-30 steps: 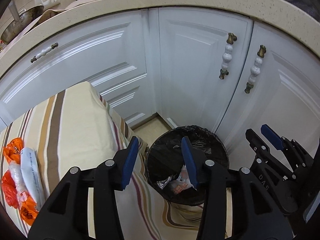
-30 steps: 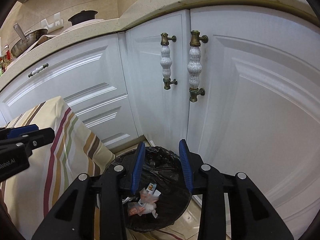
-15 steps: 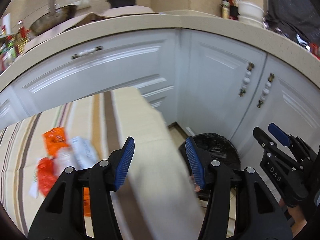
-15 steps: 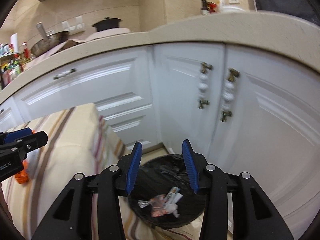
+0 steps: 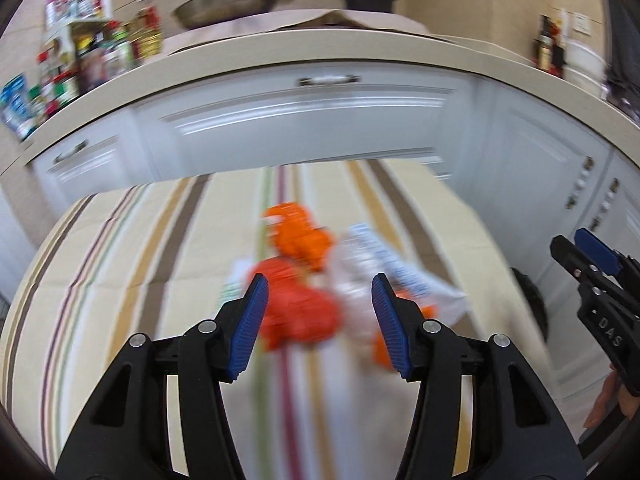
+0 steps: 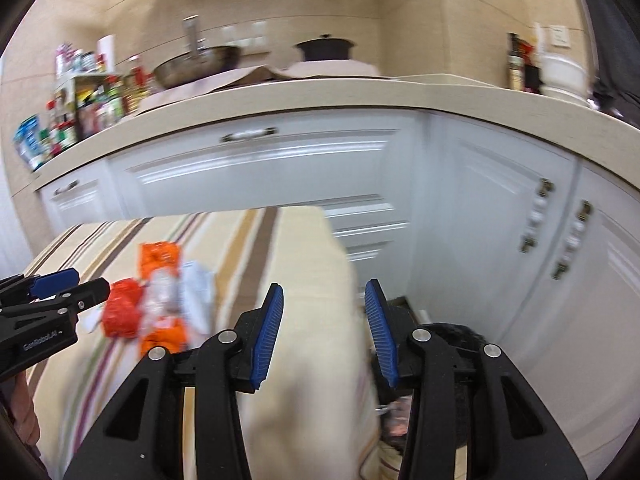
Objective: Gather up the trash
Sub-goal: 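Grasp the white printed tube with the right tool while the left tool moves toward the red bag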
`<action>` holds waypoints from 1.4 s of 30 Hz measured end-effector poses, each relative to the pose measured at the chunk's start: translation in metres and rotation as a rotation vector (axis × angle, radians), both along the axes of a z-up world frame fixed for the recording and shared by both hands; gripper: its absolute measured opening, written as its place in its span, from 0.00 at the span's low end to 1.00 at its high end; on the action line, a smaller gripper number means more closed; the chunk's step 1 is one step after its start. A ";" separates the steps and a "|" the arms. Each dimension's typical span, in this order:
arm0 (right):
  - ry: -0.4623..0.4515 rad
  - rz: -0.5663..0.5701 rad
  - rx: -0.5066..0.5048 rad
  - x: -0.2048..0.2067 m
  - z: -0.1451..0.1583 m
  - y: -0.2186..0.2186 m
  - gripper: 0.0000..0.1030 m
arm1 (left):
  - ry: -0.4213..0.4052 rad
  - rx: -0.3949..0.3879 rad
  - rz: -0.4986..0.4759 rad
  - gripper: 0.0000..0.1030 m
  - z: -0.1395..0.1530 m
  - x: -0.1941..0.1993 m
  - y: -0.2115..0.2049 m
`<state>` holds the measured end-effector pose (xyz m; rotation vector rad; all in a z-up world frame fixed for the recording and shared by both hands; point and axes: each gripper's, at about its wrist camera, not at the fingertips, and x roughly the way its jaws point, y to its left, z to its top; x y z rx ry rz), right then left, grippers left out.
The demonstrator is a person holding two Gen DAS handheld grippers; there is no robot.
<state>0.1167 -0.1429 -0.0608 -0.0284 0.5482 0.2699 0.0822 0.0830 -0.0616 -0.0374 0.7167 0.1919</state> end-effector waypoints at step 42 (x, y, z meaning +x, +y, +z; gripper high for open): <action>0.140 0.156 -0.065 0.001 -0.027 0.069 0.10 | 0.040 -0.092 0.042 0.59 -0.029 -0.014 0.045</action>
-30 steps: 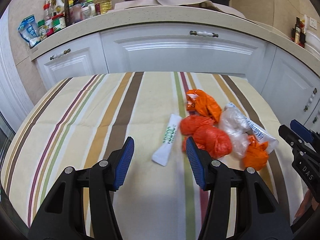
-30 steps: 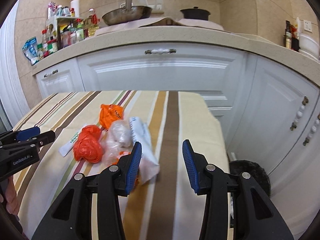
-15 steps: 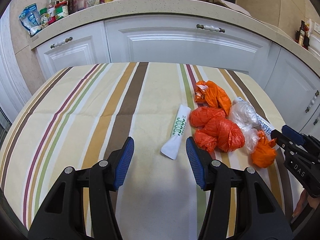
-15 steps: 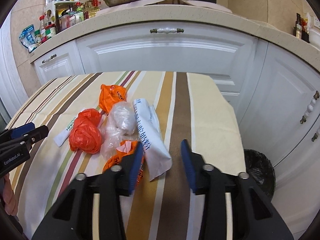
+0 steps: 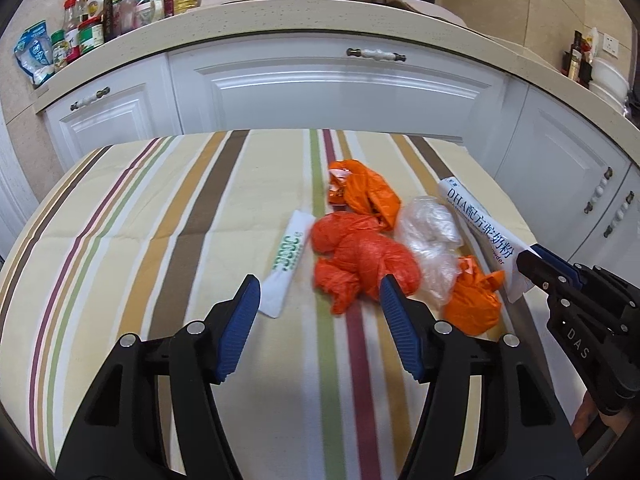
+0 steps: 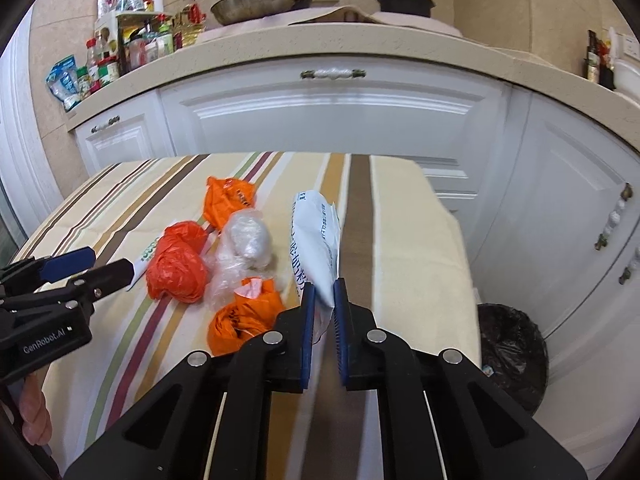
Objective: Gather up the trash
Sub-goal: 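Grasp the white printed tube with the right tool while the left tool moves toward the red bag, then close the left tool on the red plastic bag and lift it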
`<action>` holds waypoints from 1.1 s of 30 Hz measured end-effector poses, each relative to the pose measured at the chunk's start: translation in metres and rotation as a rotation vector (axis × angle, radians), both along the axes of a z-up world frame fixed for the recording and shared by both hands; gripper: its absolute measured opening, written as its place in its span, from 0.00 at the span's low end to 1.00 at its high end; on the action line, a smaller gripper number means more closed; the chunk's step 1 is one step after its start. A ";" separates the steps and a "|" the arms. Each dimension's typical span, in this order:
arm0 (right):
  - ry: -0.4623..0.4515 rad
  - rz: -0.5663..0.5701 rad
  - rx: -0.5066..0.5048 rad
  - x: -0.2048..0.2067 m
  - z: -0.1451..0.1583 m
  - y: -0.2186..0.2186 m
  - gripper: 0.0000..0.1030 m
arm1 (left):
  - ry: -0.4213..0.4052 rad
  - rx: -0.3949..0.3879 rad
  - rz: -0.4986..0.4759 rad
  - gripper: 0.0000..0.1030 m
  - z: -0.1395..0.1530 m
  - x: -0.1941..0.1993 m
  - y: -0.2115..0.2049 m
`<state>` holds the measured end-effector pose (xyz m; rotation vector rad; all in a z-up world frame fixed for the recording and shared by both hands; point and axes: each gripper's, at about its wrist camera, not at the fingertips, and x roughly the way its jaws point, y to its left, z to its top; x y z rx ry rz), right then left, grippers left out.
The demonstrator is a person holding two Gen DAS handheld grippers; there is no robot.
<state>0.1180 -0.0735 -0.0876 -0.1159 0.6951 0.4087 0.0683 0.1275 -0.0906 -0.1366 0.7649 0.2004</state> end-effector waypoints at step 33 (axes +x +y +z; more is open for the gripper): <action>-0.038 -0.083 0.044 -0.003 0.005 -0.041 0.10 | -0.019 0.031 -0.060 0.17 -0.009 0.008 -0.016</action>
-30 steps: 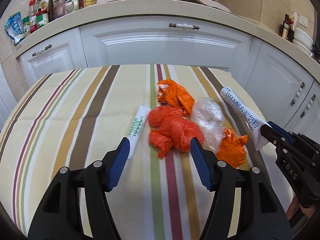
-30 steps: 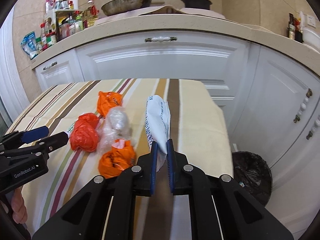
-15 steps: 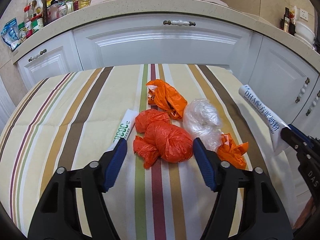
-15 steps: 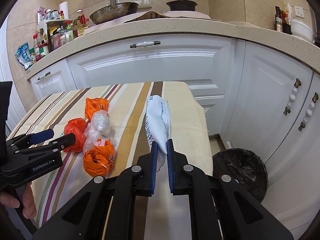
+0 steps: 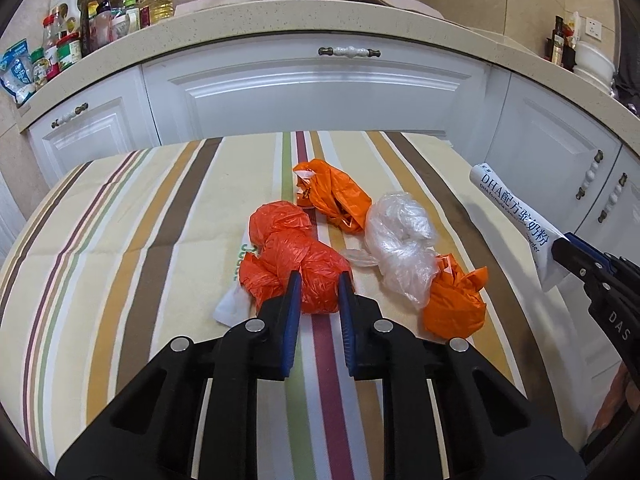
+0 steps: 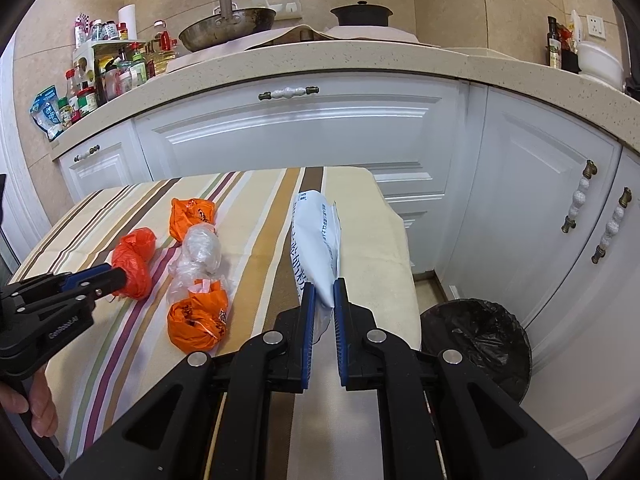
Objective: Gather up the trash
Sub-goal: 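Close the left tool on the red plastic bag and lift it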
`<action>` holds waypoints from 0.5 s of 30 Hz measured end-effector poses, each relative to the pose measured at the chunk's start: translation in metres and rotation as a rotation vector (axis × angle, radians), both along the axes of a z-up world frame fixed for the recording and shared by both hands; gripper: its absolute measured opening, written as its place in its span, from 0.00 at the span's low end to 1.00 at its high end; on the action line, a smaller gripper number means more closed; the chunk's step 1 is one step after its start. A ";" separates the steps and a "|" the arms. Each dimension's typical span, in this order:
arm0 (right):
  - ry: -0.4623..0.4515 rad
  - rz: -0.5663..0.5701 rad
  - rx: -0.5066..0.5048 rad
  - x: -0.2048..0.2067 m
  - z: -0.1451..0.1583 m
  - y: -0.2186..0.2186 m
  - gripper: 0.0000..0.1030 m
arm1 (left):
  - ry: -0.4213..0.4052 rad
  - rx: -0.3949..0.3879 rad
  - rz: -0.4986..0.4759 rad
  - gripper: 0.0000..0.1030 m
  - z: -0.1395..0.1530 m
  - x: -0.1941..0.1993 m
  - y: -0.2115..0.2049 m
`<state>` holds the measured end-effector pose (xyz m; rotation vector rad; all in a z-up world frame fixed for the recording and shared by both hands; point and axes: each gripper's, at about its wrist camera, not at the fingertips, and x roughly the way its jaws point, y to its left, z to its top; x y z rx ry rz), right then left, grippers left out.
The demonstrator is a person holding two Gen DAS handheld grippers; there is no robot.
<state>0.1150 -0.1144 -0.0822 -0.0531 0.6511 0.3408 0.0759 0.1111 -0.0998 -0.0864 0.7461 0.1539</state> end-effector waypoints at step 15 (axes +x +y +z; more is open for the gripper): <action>-0.064 -0.046 -0.018 -0.018 0.015 -0.010 0.10 | -0.069 0.024 -0.058 0.17 0.032 -0.025 -0.010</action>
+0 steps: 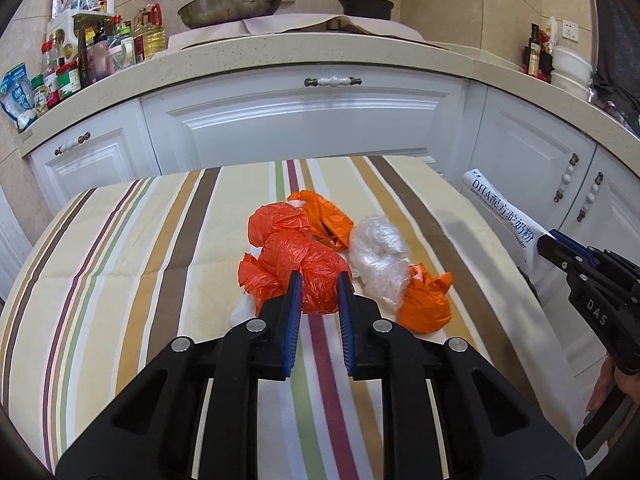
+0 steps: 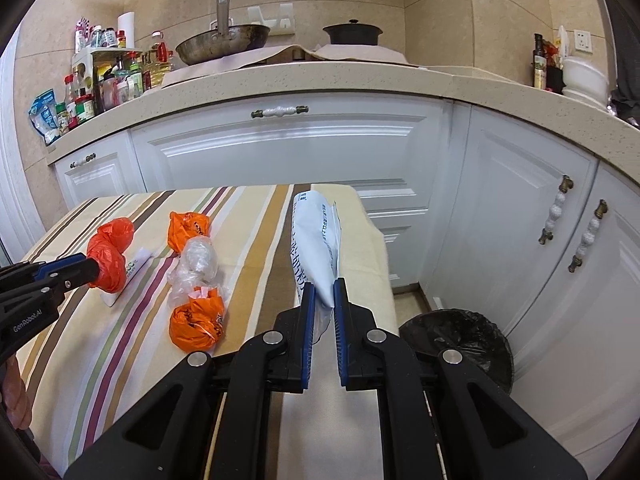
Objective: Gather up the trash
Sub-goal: 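Close the left tool on the red plastic bag and lift it, then carry the tube and red bag over the bin and open both tools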
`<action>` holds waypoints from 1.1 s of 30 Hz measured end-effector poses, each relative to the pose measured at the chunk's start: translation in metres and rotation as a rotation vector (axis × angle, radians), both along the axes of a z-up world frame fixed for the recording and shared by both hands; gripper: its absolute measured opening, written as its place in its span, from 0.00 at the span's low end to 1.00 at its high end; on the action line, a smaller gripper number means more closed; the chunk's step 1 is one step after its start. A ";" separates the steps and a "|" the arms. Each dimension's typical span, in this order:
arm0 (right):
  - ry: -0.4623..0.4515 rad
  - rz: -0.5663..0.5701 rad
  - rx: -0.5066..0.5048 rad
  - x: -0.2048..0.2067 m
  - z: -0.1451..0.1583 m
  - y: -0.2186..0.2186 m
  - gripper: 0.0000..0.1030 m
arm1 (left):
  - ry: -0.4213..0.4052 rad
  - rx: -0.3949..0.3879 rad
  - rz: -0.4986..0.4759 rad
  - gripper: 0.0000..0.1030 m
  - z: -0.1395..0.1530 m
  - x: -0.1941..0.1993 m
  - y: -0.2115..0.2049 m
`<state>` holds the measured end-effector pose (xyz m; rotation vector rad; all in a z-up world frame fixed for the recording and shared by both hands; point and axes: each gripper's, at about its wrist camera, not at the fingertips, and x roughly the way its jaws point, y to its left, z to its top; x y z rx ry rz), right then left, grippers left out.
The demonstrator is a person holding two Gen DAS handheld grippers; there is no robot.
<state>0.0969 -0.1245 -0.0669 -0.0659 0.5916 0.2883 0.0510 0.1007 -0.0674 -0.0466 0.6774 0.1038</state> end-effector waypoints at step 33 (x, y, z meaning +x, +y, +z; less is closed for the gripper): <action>0.008 -0.355 0.023 -0.014 -0.023 -0.169 0.10 | 0.000 0.078 -0.415 0.17 -0.006 0.066 -0.234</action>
